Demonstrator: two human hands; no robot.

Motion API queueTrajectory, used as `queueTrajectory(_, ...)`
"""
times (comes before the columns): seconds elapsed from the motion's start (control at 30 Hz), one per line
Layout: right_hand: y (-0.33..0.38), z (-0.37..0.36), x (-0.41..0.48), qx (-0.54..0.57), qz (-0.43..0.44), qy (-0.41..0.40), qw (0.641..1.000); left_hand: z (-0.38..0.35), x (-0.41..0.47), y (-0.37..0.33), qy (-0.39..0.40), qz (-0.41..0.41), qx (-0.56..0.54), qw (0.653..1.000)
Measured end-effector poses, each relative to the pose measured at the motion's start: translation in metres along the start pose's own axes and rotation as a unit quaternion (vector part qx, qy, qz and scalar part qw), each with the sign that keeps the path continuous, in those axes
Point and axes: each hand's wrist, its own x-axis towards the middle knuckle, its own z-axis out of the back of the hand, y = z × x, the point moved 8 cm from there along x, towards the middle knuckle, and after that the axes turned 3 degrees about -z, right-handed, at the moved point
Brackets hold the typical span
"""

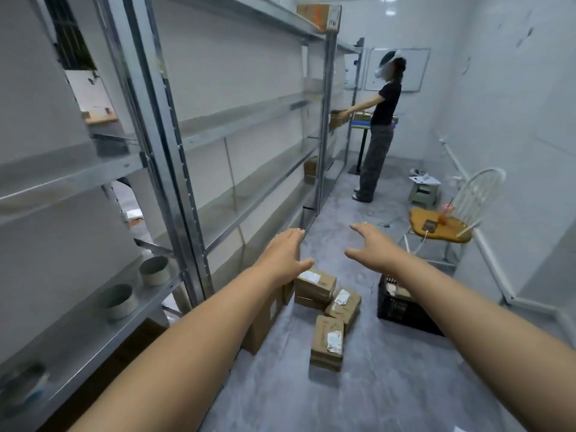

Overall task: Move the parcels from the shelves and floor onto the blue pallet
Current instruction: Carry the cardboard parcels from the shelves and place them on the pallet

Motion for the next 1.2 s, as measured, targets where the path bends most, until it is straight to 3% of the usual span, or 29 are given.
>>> queueTrajectory(0.27, -0.01, -0.01, 0.111, 0.028, -0.052, -0.027, 0.998, -0.013, 0.135, 0.059, 0.027, -0.015, -0.005, 1.0)
queueTrajectory(0.47, -0.057, -0.017, 0.171, 0.032, -0.101, -0.025, 0.994, -0.045, 0.2, 0.075, 0.073, -0.038, 0.014, 0.997)
queueTrajectory(0.83, -0.155, -0.019, 0.346, 0.101, -0.113, 0.011, 0.988, -0.104, 0.371, 0.086, 0.072, 0.022, -0.021, 0.997)
queueTrajectory(1.2, -0.228, -0.074, 0.486, 0.127, -0.132, 0.074, 0.98, -0.197, 0.501, 0.13, 0.12, 0.078, -0.069, 0.987)
